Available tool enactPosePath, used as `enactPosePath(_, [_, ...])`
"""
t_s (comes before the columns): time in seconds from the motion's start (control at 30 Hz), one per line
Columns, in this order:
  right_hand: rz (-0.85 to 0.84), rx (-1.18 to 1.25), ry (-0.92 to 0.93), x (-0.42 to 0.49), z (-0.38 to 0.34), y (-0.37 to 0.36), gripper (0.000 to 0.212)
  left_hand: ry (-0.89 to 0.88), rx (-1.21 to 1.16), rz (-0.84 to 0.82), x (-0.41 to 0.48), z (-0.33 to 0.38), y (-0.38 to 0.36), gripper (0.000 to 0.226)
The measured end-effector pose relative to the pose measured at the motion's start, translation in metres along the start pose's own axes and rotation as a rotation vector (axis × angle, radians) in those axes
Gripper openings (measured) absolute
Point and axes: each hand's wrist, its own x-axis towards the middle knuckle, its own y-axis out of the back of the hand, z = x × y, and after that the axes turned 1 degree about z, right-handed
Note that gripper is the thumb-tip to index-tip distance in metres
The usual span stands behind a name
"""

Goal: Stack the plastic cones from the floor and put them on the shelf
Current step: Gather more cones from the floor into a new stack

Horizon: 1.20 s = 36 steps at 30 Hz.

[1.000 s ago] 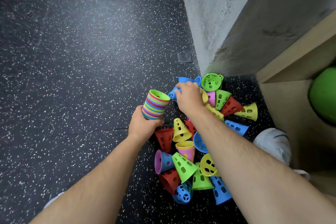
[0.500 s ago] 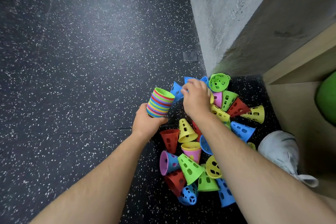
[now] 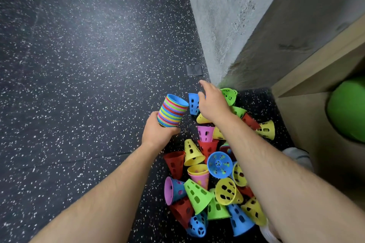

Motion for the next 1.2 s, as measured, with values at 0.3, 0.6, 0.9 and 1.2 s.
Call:
enactPosePath(0.3, [-0.124,-0.544,0.037,0.02,0.002,-0.018,0.025,0.028,0.015,-0.019,-0.001,0.0,-0.008,0.055])
enactPosePath(0.6, [0.252,0.237,-0.001,-0.006,-0.005,0.013,0.015,0.074,-0.006,0.04,-0.019,0.002,-0.007,0.05])
enactPosePath(0.9, [-0.157,0.241,0.183,-0.05,-0.01,0.027,0.018,0.005,-0.072,0.089,-0.051,0.023,-0.024,0.047])
enactPosePath(1.2, [0.169,0.051,-0.069,-0.04,0.043,0.054,0.03,-0.068,0.0,0.04,-0.053,0.041,-0.042,0.047])
